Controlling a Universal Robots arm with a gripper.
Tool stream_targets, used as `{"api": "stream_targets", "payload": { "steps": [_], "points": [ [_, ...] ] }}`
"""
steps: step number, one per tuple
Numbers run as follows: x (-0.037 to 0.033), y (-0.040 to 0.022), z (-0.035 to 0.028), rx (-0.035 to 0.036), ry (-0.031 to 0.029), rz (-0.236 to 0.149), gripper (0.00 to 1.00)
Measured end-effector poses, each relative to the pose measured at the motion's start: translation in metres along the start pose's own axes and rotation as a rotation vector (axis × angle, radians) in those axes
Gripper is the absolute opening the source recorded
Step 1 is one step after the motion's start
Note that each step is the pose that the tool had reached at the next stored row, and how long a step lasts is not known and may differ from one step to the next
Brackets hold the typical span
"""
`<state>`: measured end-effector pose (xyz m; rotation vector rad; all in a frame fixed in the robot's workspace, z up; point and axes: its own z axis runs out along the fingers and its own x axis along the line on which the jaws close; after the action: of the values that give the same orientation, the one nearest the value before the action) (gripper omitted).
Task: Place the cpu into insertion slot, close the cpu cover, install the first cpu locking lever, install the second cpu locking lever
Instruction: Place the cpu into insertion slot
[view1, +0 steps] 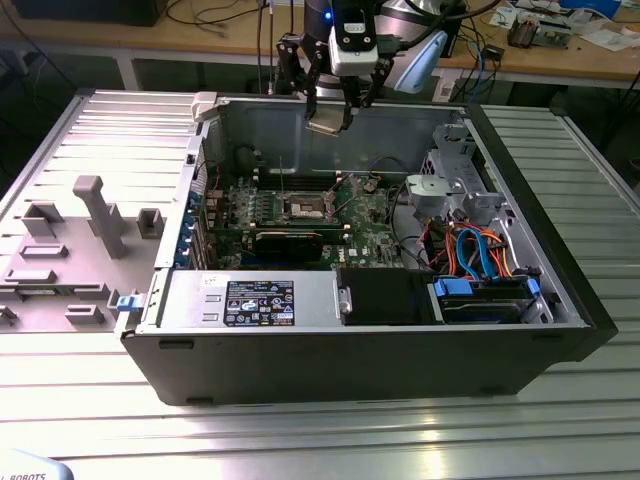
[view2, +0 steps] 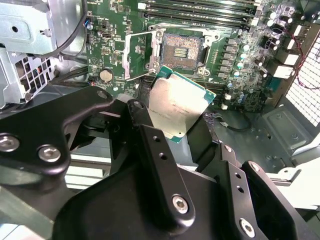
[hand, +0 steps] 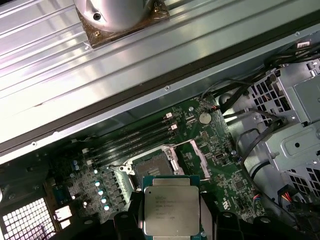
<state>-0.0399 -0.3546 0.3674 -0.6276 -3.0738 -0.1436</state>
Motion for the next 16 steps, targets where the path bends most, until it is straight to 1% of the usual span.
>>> {"api": "stream_targets", "payload": {
  "steps": [16],
  "points": [
    [0.0000, 0.0000, 0.0000, 0.0000, -0.0001, 0.001, 0.54]
  ]
}}
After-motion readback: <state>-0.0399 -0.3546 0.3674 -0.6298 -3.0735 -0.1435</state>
